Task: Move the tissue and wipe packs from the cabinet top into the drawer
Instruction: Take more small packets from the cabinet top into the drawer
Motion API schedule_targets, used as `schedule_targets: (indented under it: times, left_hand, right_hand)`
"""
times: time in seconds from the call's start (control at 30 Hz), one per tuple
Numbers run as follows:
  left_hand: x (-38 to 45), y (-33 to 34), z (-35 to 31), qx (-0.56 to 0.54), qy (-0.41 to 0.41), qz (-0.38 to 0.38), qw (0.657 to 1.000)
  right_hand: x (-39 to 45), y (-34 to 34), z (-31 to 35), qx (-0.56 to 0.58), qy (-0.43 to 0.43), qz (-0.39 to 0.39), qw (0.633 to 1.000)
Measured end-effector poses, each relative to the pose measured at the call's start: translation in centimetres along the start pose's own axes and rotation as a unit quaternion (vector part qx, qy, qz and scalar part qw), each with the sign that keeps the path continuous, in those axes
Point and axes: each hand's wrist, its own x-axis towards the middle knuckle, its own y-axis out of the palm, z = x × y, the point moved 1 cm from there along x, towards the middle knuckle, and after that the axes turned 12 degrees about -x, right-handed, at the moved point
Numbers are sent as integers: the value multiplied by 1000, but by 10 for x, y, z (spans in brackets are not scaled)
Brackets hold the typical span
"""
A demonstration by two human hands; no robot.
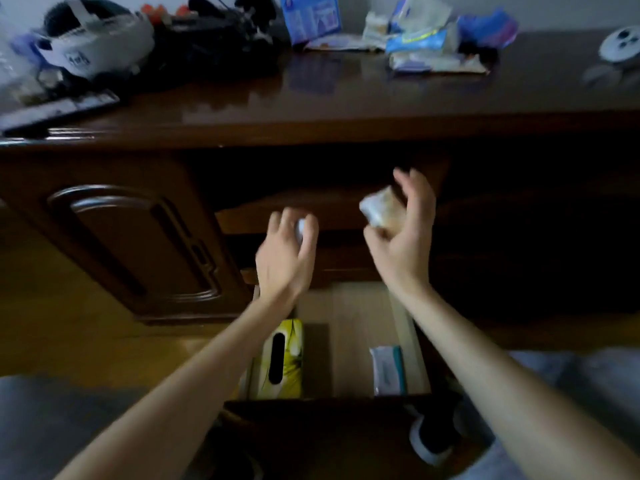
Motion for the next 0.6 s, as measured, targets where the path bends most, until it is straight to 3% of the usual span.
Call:
schedule_targets:
  times: [0.07, 0.13, 0.17, 0.2, 0.23, 0.3, 0.4, 0.5, 0.6]
  left_hand:
    - [-39, 11, 49, -29, -162, 60, 985]
    - [-68, 20, 96, -53, -294, 104, 949]
    - [-79, 24, 117, -63, -341, 119, 930]
    - [-90, 25, 135, -75, -381, 125, 913]
    - [-98, 26, 151, -93, -420, 122, 895]
    - [-111, 27, 181, -116, -479, 111, 863]
    - [-121, 25, 216, -125, -525, 79, 838]
    - [-129, 18, 235, -138, -527, 77, 835]
    - [-138, 13, 248, -136, -499, 137, 845]
  right_hand:
    - [-57, 27, -34, 1, 205, 140, 969]
    - [-109, 54, -66, 49, 472, 249, 844]
    - [-129, 65, -77, 69, 576, 262, 771]
    - [-148, 74, -88, 55, 626, 272, 729]
    - [-165, 82, -100, 21, 636, 297, 712]
    - [-190, 93, -110, -54, 599, 361, 712]
    - [-215, 112, -121, -12, 530, 467, 707]
    - [-237, 125, -125, -59, 346, 648, 676]
    - [-253, 137, -132, -111, 292, 646, 696]
